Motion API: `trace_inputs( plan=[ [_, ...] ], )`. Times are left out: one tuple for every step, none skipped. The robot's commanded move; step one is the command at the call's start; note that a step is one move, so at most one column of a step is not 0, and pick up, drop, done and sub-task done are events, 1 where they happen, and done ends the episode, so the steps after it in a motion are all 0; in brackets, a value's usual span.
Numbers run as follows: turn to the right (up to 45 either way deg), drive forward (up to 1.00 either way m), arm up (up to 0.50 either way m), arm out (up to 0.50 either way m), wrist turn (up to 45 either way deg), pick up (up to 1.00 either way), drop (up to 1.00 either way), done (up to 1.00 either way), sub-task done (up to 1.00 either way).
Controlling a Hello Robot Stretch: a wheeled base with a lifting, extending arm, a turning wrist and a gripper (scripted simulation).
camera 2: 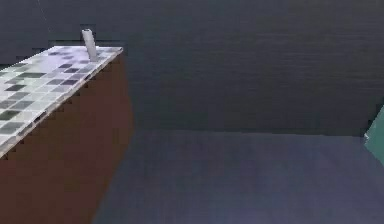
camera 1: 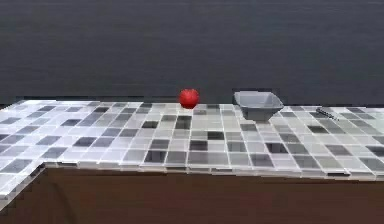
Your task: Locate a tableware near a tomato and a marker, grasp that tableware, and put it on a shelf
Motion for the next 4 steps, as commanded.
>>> trace_inputs(
  plan=[
    [45.0, 0.0, 0.0, 0.0, 0.0, 0.0, 0.0, 0.0, 0.0],
    [45.0, 0.0, 0.0, 0.0, 0.0, 0.0, 0.0, 0.0, 0.0],
    [0.0, 0.3, 0.0, 0.0, 0.0, 0.0, 0.0, 0.0, 0.0],
    [-45.0, 0.0, 0.0, 0.0, 0.0, 0.0, 0.0, 0.0, 0.0]
  ],
)
